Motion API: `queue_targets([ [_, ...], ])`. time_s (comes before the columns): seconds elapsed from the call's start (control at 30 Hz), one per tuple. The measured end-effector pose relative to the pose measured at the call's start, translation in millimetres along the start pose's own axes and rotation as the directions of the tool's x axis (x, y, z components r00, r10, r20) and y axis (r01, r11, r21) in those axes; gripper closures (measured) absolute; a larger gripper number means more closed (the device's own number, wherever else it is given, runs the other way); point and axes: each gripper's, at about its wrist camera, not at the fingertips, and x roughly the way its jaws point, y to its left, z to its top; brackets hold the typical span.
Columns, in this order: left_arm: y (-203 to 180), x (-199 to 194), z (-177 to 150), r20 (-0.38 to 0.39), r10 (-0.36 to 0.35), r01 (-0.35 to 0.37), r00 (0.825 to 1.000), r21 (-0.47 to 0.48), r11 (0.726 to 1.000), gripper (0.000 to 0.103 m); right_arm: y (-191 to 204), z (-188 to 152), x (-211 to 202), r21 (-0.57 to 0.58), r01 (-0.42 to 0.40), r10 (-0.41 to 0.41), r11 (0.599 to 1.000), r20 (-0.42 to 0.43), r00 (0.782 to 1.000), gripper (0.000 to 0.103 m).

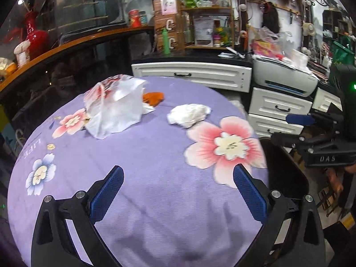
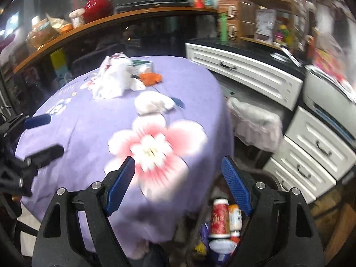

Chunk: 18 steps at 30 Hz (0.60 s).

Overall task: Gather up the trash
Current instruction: 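Move both tools back over the table toward the crumpled white tissue, then grasp the crumpled white tissue with the right tool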

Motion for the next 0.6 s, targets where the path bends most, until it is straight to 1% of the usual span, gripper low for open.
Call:
queue_targets([
  [0.1, 16, 6, -3, -0.033, 0.021, -0.021, 0.999, 0.012, 1.000, 0.006, 19, 21, 26, -0.036, -0.015, 0.014, 0.999, -0.019, 1.000, 0.023],
  [0.2, 30, 10, -6, -0.048, 0.047, -0.046, 0.998, 0.023, 0.999, 0.006, 31, 41, 52, -0.057, -0.038, 0.036, 0.998, -0.044, 0.998, 0.023],
  [0.37, 57, 13, -7, -0.058, 0.019, -0.020, 0.998, -0.019, 1.000, 0.006, 48, 67, 96, -0.113, -0.001, -0.005, 0.994, -0.050, 0.999, 0.023],
  [0.4, 61, 14, -6, -0.060, 0.020, -0.021, 0.998, -0.024, 0.999, 0.006, 49, 73, 107, -0.116, -0.009, 0.002, 0.993, -0.061, 0.998, 0.023],
  [0.53, 71, 18, -5, -0.066, 0.046, -0.047, 0.997, -0.014, 0.999, 0.006, 51, 82, 133, -0.118, -0.035, 0.023, 0.992, -0.101, 0.995, 0.023],
  [0.6, 75, 22, -4, -0.072, 0.053, -0.054, 0.996, -0.014, 0.998, 0.006, 52, 84, 144, -0.135, -0.012, -0.003, 0.991, -0.115, 0.993, 0.023],
])
